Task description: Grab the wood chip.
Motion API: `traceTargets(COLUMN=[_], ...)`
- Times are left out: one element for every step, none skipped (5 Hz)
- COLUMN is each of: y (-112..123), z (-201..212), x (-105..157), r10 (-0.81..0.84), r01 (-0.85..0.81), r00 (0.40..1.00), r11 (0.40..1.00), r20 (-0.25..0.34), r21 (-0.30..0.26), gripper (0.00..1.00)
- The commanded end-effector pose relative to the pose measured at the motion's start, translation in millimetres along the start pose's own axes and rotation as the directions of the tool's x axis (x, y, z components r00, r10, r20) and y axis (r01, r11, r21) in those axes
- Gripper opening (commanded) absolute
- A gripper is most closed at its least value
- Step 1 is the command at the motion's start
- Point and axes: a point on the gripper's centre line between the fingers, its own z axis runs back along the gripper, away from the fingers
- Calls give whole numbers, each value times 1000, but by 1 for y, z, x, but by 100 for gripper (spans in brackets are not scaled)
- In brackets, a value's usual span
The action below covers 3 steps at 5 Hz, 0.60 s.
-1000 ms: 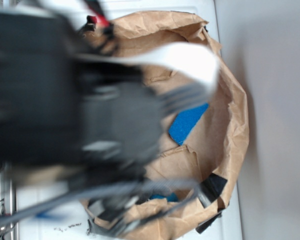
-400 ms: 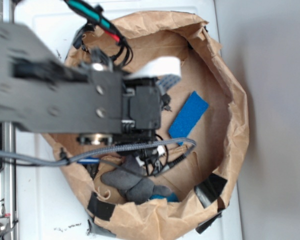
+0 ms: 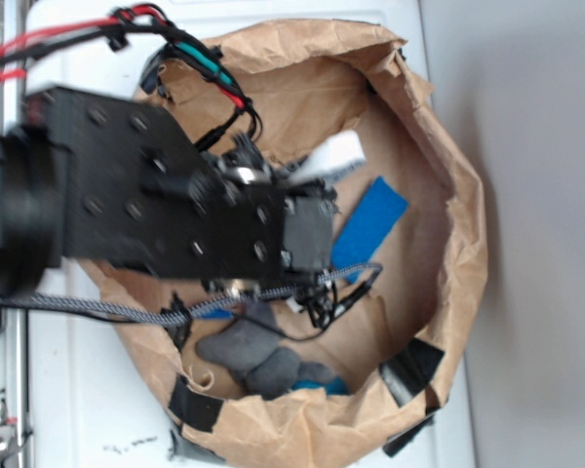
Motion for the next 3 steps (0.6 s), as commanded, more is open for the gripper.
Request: traceTargets(y=[-5, -9, -11], z=[-31, -44, -39], x=[6, -2, 7], r10=[17, -17, -29], r01=[-16, 20, 29], r00=[999, 997, 998], r11=[1000, 999, 1000], r20=[-45, -76, -61], r21=[23, 30, -3], gripper=[100, 100, 0])
